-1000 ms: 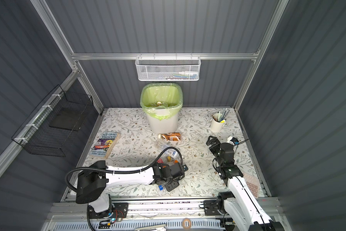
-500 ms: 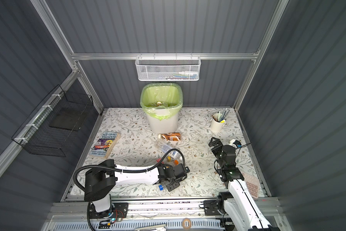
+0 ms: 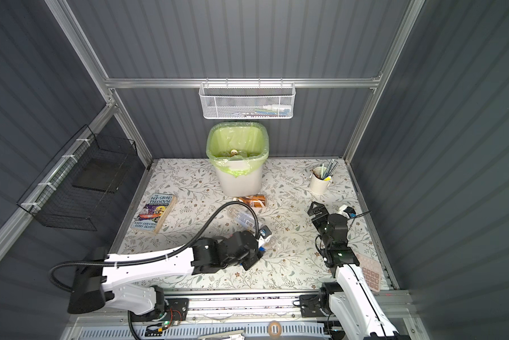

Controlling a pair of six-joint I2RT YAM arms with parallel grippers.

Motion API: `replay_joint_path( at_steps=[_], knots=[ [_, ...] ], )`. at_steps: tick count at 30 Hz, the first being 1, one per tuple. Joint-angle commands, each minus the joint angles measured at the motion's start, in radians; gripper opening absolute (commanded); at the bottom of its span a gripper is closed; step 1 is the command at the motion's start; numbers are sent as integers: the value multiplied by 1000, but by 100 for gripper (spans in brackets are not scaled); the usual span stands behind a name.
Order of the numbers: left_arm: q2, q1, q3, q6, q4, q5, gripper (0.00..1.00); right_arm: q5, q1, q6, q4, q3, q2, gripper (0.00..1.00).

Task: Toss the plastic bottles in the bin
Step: 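Lift the blue-label bottle with the left gripper and release it over the bin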

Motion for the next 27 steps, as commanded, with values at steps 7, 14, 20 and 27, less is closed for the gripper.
replay_joint_path(
  at_steps=[7, 14, 20, 27],
  knots=[
    [-219, 138, 1, 323, 351, -275, 53, -65, -6, 26, 120, -36, 8, 99],
    [39, 443, 429, 443, 241, 8, 55, -126, -6, -10, 121, -4, 11, 99],
    [503, 643, 1116, 402, -245, 99, 74, -167, -8, -94, 37, 51, -11, 99],
    [638, 664, 1416, 357, -371, 70, 100, -183, -8, -133, -32, 76, -61, 99]
  ],
)
